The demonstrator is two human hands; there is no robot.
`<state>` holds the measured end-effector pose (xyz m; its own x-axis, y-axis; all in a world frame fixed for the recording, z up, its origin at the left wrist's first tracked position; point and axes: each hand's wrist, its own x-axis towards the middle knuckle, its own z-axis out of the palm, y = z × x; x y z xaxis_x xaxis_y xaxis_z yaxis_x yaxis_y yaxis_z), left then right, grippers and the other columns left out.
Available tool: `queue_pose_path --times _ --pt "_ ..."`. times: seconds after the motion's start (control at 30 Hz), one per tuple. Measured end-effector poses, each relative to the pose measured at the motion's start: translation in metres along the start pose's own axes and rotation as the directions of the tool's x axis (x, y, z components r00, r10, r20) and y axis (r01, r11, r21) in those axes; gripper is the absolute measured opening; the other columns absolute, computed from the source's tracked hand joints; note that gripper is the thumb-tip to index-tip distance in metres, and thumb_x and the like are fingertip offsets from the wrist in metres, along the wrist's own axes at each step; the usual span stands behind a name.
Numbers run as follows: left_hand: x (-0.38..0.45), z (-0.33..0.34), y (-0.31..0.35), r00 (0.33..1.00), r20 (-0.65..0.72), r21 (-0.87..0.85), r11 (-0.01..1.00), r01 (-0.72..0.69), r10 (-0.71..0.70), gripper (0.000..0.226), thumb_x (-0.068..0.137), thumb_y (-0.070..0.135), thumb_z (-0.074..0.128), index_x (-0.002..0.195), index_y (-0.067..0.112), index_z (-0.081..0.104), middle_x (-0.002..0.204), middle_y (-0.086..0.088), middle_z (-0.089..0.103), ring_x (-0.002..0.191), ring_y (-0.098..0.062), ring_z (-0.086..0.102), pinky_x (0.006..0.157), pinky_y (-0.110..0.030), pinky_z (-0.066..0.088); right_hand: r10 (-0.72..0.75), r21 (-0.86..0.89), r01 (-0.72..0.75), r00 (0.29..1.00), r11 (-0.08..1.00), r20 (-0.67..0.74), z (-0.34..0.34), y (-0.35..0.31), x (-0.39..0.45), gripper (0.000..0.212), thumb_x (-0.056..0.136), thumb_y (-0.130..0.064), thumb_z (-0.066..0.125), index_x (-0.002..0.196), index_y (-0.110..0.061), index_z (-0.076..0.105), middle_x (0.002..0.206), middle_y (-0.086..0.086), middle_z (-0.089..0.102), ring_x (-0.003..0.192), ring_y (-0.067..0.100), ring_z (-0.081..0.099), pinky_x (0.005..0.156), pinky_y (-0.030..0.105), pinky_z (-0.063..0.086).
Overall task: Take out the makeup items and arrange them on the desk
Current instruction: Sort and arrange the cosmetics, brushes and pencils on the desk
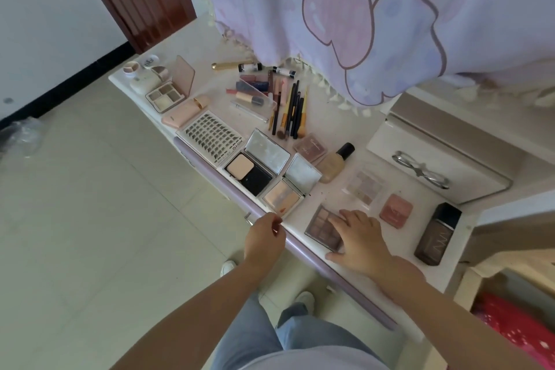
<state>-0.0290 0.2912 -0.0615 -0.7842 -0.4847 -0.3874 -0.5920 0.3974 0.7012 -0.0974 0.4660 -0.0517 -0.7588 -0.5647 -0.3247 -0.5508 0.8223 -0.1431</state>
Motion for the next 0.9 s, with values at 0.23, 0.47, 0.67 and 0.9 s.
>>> queue_pose_path --times 0.23,0.47,0.67,0.9 --pt "-0.006 0.001 0.015 0.985 0.107 0.039 0.989 -0.140 0.135 0.022 0.087 0.008 0.048 0.106 0.012 0.059 0.085 0.006 0.056 0.076 -0.009 0.051 0.066 -0.013 0.038 -0.039 0.089 0.053 0.987 0.995 -0.158 -0.004 -0.010 0.000 0.055 0.036 -0.020 0.080 0.087 -0.006 0.067 0.088 0.012 0.063 0.078 0.032 0.063 0.071 0.038 0.048" --pt "0.003 -0.034 0.064 0.889 0.421 -0.206 0.974 -0.099 0.179 0.054 0.083 0.015 0.064 0.131 0.013 0.039 0.111 0.004 0.051 0.095 -0.007 0.054 0.077 -0.011 0.046 0.084 0.792 0.001 0.994 0.610 -0.065 -0.057 0.005 -0.005 0.028 0.069 -0.005 0.069 0.088 -0.023 0.062 0.092 -0.002 0.062 0.083 0.007 0.056 0.071 0.007 0.042" --pt "0.001 -0.075 0.145 0.778 0.452 -0.556 0.820 -0.136 0.436 0.058 0.079 -0.005 0.062 0.132 0.007 0.039 0.115 0.004 0.058 0.106 -0.010 0.056 0.095 -0.026 0.046 -0.013 0.813 0.214 0.969 0.541 -0.246 -0.154 0.020 -0.021 0.048 0.069 0.000 0.072 0.088 -0.042 0.058 0.102 -0.020 0.059 0.094 0.000 0.059 0.085 0.010 0.045" --pt "-0.013 -0.102 0.234 0.685 0.326 -0.785 0.591 -0.189 0.652 0.031 0.075 -0.003 0.062 0.105 0.004 0.056 0.095 -0.007 0.061 0.088 -0.016 0.060 0.088 -0.023 0.050 0.120 0.661 0.389 0.800 0.642 -0.588 -0.231 0.022 -0.039 0.032 0.077 -0.001 0.065 0.104 -0.018 0.063 0.100 -0.013 0.058 0.091 -0.003 0.055 0.080 0.000 0.039"
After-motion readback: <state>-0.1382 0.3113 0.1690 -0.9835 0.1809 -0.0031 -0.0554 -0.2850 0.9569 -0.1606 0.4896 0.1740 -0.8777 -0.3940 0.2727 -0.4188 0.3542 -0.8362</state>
